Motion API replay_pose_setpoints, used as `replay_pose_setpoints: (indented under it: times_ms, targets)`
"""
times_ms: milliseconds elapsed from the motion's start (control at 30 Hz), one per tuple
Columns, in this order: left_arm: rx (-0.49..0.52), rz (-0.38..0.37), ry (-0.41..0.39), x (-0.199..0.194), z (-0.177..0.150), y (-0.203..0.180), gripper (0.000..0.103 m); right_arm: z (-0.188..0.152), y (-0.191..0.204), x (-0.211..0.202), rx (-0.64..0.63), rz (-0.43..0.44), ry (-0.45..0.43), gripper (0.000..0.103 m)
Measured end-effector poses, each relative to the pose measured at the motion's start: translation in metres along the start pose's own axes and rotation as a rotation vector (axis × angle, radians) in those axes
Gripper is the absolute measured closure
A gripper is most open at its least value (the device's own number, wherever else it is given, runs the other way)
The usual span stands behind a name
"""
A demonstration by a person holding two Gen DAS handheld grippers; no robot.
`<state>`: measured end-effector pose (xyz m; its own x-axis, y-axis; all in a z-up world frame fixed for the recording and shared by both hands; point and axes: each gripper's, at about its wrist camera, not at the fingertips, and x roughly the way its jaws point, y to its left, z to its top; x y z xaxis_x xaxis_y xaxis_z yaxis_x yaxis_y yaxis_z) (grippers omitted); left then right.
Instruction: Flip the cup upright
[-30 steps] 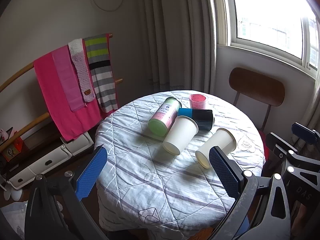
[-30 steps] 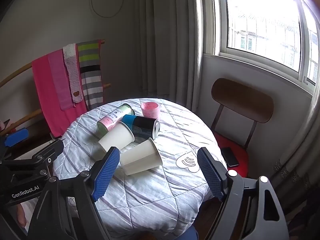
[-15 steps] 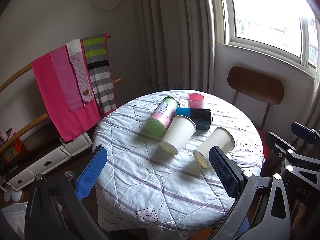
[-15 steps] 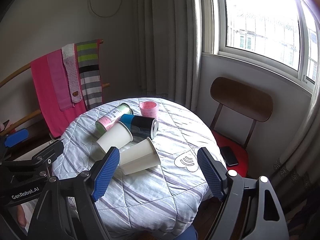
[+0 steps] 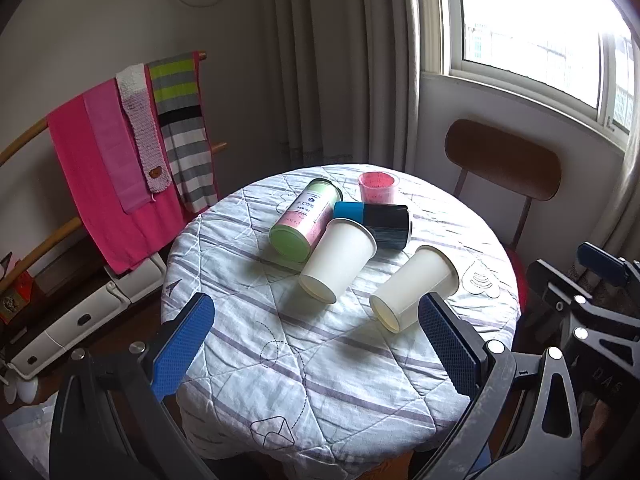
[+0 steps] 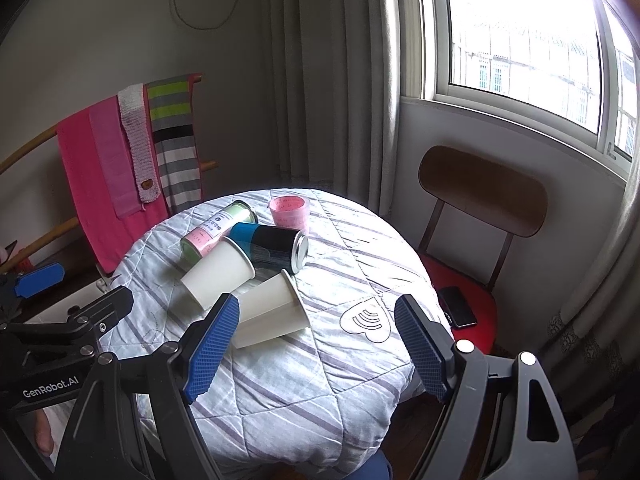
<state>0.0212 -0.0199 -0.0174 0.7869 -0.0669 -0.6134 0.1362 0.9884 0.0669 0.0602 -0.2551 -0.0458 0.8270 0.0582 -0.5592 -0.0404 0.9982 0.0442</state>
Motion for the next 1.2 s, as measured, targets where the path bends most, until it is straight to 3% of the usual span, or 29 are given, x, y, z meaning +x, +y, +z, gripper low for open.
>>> replay_pose_setpoints:
  times_ms: [467, 633, 800, 1000, 1200]
  targets:
    - [0.022, 0.046, 0.083, 0.049, 0.018, 0.003, 0.0, 0.006, -0.034, 0.042, 0.07, 0.0, 0.061, 0.022]
    - [0.027, 0.001, 0.116, 0.065, 0.029, 0.009, 0.0, 0.01, -0.03, 0.059, 0.045, 0.02, 0.083, 0.022]
    - [0.078, 0.043, 0.125, 0.082, 0.043, 0.014, 0.0, 0.017, -0.022, 0.072, 0.023, 0.042, 0.102, 0.022]
    - [0.17, 0.019, 0.162, 0.11, 0.064, 0.025, 0.0, 0.032, -0.01, 0.087, -0.026, 0.067, 0.113, 0.022]
    - [0.209, -0.026, 0.233, 0.161, 0.09, 0.036, 0.0, 0.046, -0.003, 0.107, -0.05, 0.072, 0.125, 0.022]
